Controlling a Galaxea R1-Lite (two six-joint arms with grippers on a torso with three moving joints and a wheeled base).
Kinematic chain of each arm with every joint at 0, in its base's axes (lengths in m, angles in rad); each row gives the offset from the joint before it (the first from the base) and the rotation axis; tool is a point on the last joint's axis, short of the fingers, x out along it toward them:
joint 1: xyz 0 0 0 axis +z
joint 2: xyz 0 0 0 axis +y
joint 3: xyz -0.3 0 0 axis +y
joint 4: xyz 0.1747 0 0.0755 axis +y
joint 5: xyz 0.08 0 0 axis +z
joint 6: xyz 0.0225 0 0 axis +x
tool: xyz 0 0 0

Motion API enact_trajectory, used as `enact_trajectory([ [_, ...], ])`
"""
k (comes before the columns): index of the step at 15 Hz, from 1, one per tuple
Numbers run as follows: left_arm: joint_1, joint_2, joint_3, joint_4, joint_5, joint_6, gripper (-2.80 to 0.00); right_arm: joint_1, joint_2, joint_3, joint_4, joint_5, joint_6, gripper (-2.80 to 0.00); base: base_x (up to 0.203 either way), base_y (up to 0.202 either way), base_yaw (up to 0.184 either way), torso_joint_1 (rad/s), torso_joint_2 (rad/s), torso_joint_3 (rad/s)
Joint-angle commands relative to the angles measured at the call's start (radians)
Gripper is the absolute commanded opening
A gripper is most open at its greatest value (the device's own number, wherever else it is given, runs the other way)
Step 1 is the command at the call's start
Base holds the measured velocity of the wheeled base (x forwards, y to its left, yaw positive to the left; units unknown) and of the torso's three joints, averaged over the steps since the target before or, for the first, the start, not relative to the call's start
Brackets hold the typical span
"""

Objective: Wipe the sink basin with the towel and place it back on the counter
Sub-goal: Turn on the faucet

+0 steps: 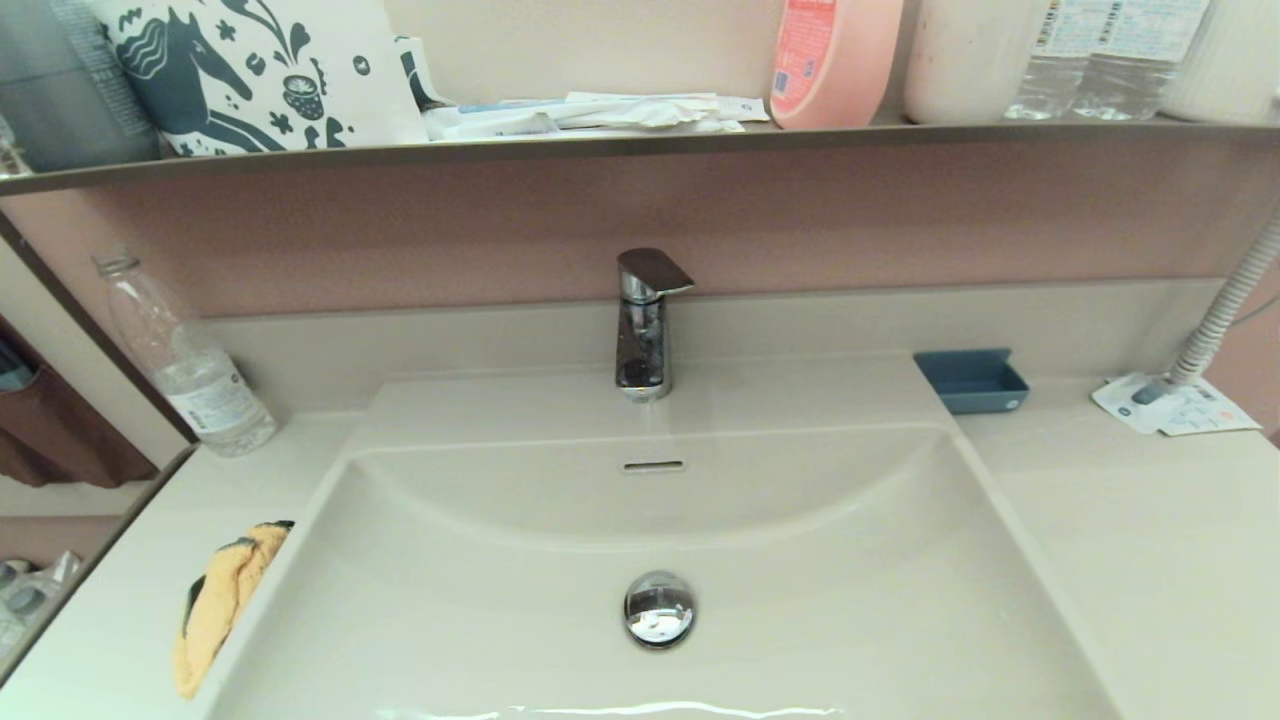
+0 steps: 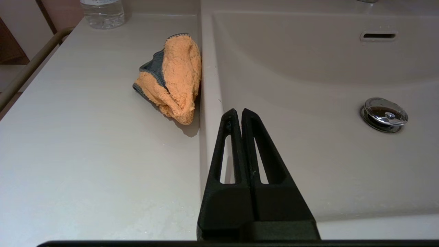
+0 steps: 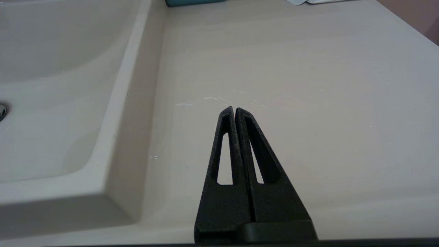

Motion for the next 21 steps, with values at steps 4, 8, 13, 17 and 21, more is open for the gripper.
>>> enact_trajectory([
  [4, 0.000, 0.001, 0.000, -0.001, 0.000, -0.001, -2.80, 0.000, 0.000, 0.000, 0.000, 0.000, 0.000, -2.80, 0.000, 0.000, 0.000, 0.000, 0.00, 0.000],
  [8, 0.000, 0.001, 0.000, 0.000, 0.000, -0.001, -2.80, 0.000, 0.000, 0.000, 0.000, 0.000, 0.000, -2.80, 0.000, 0.000, 0.000, 0.000, 0.00, 0.000],
  [13, 0.000, 0.001, 0.000, -0.001, 0.000, -0.001, -2.80, 0.000, 0.000, -0.033, -0.025, 0.000, -0.001, -2.80, 0.000, 0.000, 0.000, 0.000, 0.00, 0.000],
  [17, 0.000, 0.001, 0.000, 0.001, 0.000, -0.001, -2.80, 0.000, 0.003, -0.168, 0.060, -0.002, -0.009, -2.80, 0.000, 0.000, 0.000, 0.000, 0.00, 0.000],
  [21, 0.000, 0.001, 0.000, -0.001, 0.000, -0.001, -2.80, -0.001, 0.120, -0.429, 0.215, -0.002, -0.061, -2.80, 0.000, 0.000, 0.000, 0.000, 0.00, 0.000],
])
